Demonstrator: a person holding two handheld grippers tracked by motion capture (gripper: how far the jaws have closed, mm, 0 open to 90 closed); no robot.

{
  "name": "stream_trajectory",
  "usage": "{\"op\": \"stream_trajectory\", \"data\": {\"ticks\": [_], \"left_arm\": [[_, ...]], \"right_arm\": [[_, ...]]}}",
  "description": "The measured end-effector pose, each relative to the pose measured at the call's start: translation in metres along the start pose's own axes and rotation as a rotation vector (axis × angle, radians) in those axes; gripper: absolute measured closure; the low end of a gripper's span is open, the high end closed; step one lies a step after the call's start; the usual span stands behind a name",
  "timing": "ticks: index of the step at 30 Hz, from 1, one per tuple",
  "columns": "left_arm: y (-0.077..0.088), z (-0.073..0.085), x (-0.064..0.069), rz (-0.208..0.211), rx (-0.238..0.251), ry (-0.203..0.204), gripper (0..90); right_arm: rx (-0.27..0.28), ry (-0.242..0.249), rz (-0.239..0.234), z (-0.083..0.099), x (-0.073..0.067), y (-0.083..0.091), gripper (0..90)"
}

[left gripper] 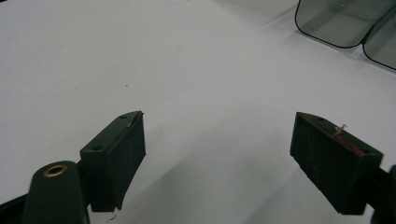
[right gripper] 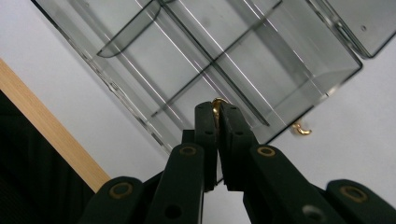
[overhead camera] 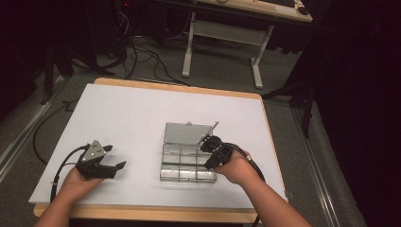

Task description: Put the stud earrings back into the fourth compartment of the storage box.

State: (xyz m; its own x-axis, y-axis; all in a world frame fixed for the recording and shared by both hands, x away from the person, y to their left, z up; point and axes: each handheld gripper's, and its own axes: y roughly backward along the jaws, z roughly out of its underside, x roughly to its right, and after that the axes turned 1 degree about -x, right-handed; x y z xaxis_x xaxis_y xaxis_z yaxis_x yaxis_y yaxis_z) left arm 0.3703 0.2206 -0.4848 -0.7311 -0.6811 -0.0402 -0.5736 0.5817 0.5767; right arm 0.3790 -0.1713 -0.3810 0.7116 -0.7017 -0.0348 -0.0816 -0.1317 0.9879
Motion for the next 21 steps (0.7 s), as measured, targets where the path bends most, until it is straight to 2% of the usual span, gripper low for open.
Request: {"op": "stream_trajectory", "data": {"ticks": [21], "left_arm": [[0.0, 0.0, 0.0, 0.004, 0.0, -0.002, 18.6]], "right_arm": [[-0.008, 0.102, -0.04, -0.041, -0.036, -0.02, 87.6]]}}
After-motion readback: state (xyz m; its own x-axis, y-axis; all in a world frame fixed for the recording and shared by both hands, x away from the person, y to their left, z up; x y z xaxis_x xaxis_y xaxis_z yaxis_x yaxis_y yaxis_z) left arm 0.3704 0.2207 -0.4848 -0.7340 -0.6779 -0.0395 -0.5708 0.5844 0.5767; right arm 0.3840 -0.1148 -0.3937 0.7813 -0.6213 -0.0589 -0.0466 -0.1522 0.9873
